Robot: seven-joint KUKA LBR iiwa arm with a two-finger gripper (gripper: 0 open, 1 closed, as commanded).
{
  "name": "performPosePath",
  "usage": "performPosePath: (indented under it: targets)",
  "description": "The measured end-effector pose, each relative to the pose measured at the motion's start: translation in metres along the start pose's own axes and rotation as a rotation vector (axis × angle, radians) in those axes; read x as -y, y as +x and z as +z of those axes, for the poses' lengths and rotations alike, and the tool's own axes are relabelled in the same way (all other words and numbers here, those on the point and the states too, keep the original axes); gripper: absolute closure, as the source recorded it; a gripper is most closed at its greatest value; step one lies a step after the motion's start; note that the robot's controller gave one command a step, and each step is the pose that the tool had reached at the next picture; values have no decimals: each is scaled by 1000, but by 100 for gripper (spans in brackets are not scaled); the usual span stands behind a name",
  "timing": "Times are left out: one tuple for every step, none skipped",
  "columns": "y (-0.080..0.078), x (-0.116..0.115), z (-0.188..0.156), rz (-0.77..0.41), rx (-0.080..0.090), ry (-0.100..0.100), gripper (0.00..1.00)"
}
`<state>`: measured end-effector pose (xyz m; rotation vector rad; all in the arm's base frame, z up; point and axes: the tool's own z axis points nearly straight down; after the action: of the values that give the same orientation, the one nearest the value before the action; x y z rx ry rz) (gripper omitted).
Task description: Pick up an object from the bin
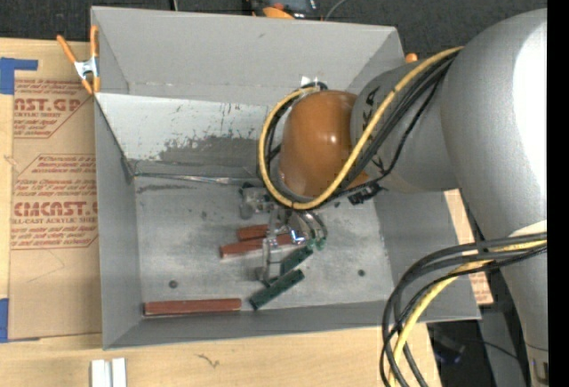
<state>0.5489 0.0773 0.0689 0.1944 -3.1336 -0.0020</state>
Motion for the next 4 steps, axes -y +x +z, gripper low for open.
performPosePath:
  targets:
    - [-1, 0, -2, -1, 3, -1, 100]
    - [37, 72, -122, 33, 9, 4, 100]
    - [46, 62, -227, 24, 13, 3, 100]
    - [75, 54, -132, -222, -2, 0, 100]
